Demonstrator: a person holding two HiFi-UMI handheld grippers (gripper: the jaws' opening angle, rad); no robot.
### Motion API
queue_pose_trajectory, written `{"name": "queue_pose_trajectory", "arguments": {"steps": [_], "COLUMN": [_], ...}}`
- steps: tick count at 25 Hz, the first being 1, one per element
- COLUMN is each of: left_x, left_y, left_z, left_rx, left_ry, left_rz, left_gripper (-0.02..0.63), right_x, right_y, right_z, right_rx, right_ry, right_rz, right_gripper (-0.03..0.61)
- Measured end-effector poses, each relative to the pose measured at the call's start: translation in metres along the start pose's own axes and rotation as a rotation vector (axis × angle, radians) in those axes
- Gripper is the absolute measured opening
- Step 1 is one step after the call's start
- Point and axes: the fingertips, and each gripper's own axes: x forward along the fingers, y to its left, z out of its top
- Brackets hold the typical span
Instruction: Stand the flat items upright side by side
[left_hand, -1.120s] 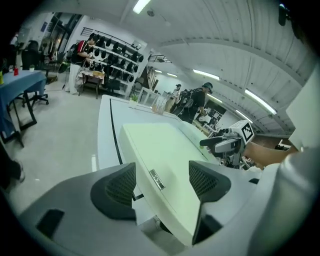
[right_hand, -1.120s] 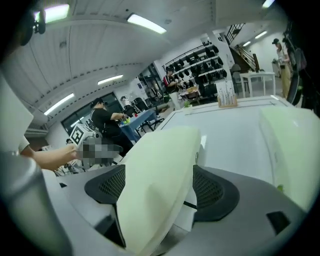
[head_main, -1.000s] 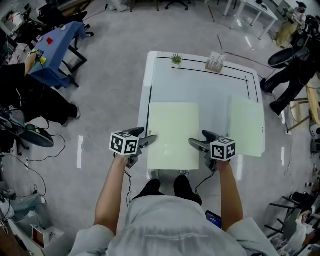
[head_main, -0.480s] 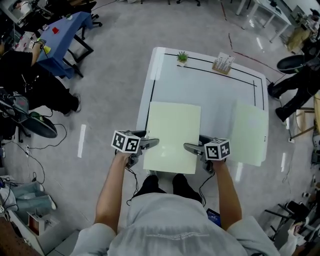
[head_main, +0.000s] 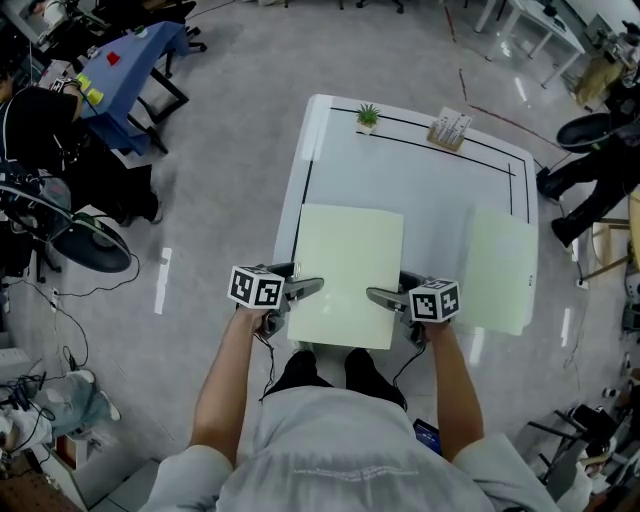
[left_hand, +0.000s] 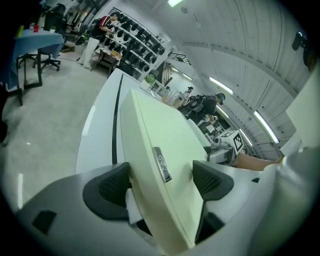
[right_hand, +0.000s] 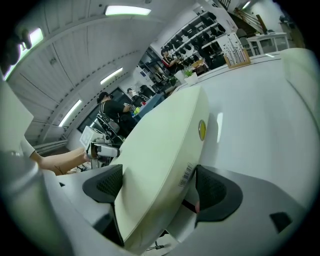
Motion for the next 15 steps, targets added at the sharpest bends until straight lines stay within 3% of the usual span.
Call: {"name": "queue_pose_trajectory", "arguments": {"steps": [7, 12, 15], "left_x": [-0.002, 0.005, 0.005], "left_y": [-0.004, -0.014, -0.012], "left_z": [0.001, 0.0, 0.002], "left_rx": [-0.006, 0.048, 0.075], "left_ry": [-0.069, -0.081, -0.099], "left_rz": [0.002, 0.001, 0.017], "left_gripper": [0.399, 0.402, 0.402], "right_x": [-0.003, -0.008, -0.01], "right_y": [0.0, -0.019, -0.02], "right_z": [0.009, 0.031, 0.035], "right_rx": [0.032, 0.206, 0.281], "right_ry": [-0.099, -0.24, -0.261], "right_rz": [0.016, -0.011, 0.048], "right_gripper": [0.446, 0.446, 0.446]}}
